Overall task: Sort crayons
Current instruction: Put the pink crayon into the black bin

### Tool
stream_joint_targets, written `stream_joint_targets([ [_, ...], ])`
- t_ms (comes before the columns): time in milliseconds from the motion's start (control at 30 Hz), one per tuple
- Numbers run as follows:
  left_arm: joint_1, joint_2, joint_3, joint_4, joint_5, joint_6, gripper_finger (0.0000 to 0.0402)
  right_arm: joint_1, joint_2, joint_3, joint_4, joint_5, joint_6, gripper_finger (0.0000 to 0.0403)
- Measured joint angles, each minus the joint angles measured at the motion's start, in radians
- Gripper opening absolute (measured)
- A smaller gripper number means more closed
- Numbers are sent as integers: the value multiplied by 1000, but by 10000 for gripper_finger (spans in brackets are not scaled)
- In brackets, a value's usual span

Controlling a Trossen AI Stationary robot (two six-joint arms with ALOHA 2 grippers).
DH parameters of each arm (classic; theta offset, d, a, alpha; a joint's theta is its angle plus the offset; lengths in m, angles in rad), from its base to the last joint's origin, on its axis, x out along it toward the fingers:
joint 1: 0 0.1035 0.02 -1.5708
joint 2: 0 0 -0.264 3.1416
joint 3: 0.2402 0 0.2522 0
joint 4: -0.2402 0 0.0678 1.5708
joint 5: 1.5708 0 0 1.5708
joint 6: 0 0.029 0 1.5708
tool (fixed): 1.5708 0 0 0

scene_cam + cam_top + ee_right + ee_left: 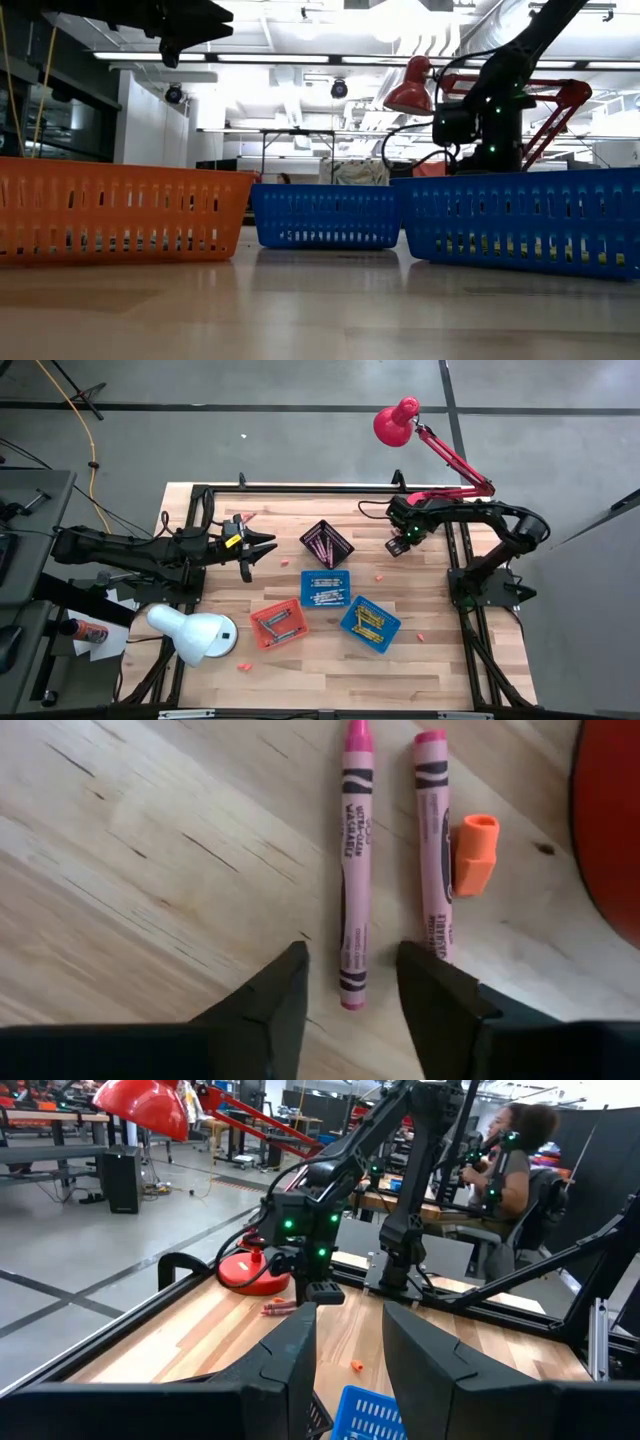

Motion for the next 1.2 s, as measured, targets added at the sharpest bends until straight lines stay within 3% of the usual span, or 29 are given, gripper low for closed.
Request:
stream_joint_targets([
  [267,0,0,0,0,0,0,103,1,35,3,-3,-2,23,91],
  [433,0,0,0,0,0,0,103,1,20,1,-12,-37,16,25],
  [700,0,0,0,0,1,0,104,59,-180,-6,46,-181,30,5],
  [967,0,0,0,0,1,0,104,203,-438,-4,453,-202,112,2],
  [1200,0,0,0,1,1,0,104,362,-490,-3,900,-262,15,1],
])
